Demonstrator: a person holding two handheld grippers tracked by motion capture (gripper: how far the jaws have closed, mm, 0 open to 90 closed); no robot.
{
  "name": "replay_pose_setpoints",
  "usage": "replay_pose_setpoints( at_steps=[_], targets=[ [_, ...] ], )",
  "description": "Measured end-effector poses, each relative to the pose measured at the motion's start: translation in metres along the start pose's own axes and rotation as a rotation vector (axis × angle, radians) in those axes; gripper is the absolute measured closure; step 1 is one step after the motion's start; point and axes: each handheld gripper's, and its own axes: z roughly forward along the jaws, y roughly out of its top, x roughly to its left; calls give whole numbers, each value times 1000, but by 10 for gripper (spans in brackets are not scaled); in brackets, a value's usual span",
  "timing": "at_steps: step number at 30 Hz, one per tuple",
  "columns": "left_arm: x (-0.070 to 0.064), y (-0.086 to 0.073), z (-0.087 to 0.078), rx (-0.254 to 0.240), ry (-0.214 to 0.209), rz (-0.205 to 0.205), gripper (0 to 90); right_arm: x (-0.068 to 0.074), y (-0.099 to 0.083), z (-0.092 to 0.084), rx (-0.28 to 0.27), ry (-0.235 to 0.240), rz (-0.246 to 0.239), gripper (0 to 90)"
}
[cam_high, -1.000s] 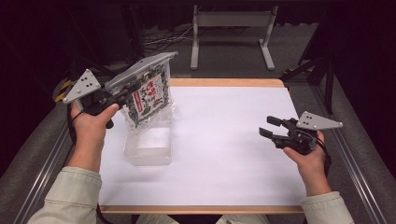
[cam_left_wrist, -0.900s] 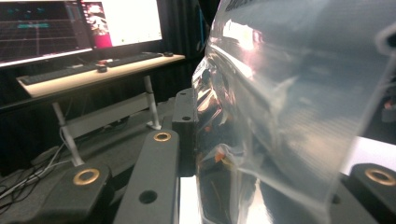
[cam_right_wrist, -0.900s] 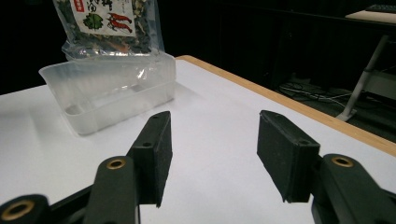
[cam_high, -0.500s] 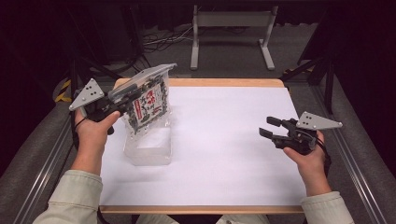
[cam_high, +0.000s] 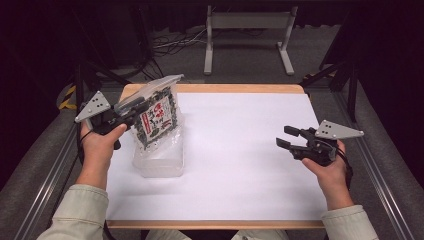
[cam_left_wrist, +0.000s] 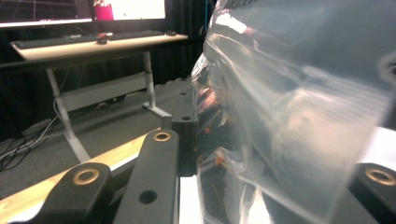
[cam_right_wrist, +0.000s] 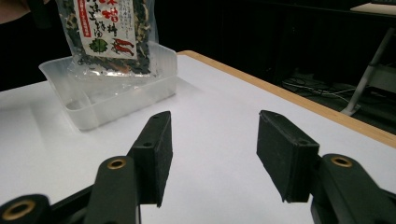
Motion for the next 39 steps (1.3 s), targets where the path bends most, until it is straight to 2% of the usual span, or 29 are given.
replay_pose_setpoints(
  at_steps=[5, 8, 11, 17, 21, 24, 28, 29, 32, 39],
  targets=[
    [1, -8, 4, -2, -13, -11, 742, 0, 0, 1, 1, 3, -1, 462],
    [0, -10, 7, -1, -21, -2, 742, 0, -1, 0, 0, 2, 0, 461],
    [-1, -14, 10, 26, -25, 9, 741, 0, -1, 0, 2, 1, 1, 461],
    [-1, -22, 12, 45, -37, -8, 742, 0, -2, 1, 7, 4, 0, 460],
    [1, -26, 9, 29, -45, -20, 740, 1, -2, 2, 8, 10, 2, 459],
    [3, -29, 5, 22, -37, -28, 741, 1, -2, 3, 10, 11, 3, 457],
    [8, -35, 1, 0, -31, -55, 741, 0, -2, 2, 8, 9, 5, 455],
    [10, -38, 0, -10, -28, -73, 741, 0, -3, 1, 7, 7, 7, 454],
    [11, -39, -2, -10, -15, -70, 740, 0, -3, 2, 9, 6, 6, 453],
    [17, -42, -4, -22, 4, -104, 738, -1, -3, 1, 9, 2, 7, 450]
  ],
)
